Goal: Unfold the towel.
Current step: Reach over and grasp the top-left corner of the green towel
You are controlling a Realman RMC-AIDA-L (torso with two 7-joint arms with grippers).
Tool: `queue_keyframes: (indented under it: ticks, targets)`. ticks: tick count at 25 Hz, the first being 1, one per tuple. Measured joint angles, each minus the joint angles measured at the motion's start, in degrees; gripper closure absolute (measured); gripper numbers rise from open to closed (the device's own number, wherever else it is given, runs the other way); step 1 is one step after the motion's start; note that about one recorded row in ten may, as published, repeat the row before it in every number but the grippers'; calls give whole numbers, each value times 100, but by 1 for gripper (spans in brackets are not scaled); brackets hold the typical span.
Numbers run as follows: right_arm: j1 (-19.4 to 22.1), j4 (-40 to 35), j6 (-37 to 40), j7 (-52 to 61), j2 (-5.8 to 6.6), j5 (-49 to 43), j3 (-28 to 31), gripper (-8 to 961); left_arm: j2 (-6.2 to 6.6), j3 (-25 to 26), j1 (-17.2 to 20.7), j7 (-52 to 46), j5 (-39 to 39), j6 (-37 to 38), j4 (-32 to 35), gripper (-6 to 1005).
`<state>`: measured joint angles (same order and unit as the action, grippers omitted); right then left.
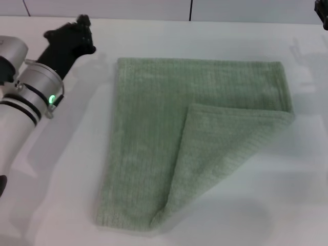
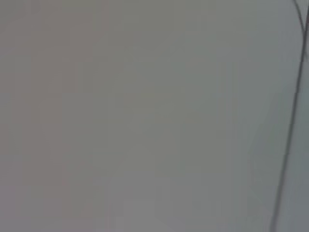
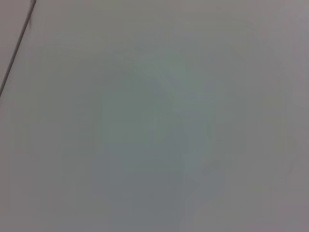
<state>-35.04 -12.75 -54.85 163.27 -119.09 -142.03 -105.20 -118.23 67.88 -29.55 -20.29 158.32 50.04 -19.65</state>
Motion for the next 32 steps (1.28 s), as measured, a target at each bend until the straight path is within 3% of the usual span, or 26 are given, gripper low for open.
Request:
queue_keyframes:
  ticks: [4,8,16,25,32]
  targets:
    - [14,2,0,-1,0,0,-14,146,41,-151,-2,-671,330,-640,-348,975]
    - [18,12,1,-1,0,0,-18,145,89,-235,-50,-1095,696,-1596,-828,996]
    - [36,9,0,-2,-1,0,-43,145,237,-613,-295,-1254,720,-3670,-1749,1001]
    - [78,7,-5,-2,-9,-3,-45,145,226,-607,-615,-1189,708,-5209,-2073,1001]
    - [86,1,-8,-2,-9,-8,-45,146,90,-533,-778,-748,693,-5772,-2077,1001]
